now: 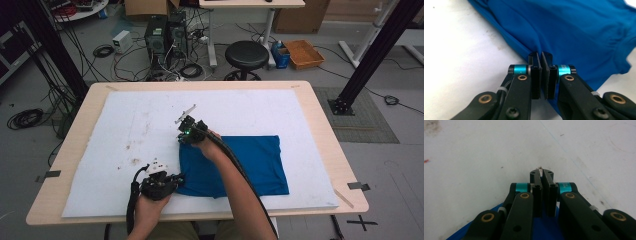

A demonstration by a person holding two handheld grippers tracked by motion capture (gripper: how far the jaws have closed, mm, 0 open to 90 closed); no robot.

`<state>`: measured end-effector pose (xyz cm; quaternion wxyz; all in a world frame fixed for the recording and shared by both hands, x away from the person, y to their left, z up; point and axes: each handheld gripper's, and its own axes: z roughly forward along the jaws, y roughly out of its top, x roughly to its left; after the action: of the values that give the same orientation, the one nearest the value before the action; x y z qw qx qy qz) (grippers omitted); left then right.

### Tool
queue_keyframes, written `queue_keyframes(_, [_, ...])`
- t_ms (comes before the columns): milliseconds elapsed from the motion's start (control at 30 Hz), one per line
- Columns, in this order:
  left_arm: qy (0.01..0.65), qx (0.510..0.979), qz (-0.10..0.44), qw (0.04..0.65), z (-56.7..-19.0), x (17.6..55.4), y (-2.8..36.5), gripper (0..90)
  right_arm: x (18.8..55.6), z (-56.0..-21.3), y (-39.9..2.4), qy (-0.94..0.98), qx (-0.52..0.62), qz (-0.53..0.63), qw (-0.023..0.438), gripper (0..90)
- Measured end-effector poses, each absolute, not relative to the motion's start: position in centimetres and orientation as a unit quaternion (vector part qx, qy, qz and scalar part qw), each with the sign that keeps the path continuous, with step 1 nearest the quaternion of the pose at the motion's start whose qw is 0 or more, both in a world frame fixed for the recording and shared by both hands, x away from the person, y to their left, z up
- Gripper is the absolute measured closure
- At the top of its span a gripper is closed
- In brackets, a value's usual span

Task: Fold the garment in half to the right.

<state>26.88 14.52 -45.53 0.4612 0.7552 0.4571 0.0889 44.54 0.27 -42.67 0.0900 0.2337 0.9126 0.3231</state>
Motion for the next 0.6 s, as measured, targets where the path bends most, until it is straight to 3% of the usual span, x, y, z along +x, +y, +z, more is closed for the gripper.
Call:
queue_keyframes(333, [0.405, 0.738, 0.055, 0.536, -43.0, 26.6, 13.9, 86.5, 44.2, -40.1, -4.5, 0.874, 0.258, 0.407, 0.067, 87.4])
queue_keyframes(433, [0.391, 0.73, 0.014, 0.561, -42.2, 27.2, 12.9, 86.4, 44.0, -39.6, -7.2, 0.857, 0.274, 0.431, 0.064, 87.5])
queue_keyframes(600, [0.372, 0.737, -0.003, 0.564, -41.2, 28.4, 10.4, 86.5, 43.9, -39.2, -10.5, 0.838, 0.298, 0.451, 0.07, 87.5])
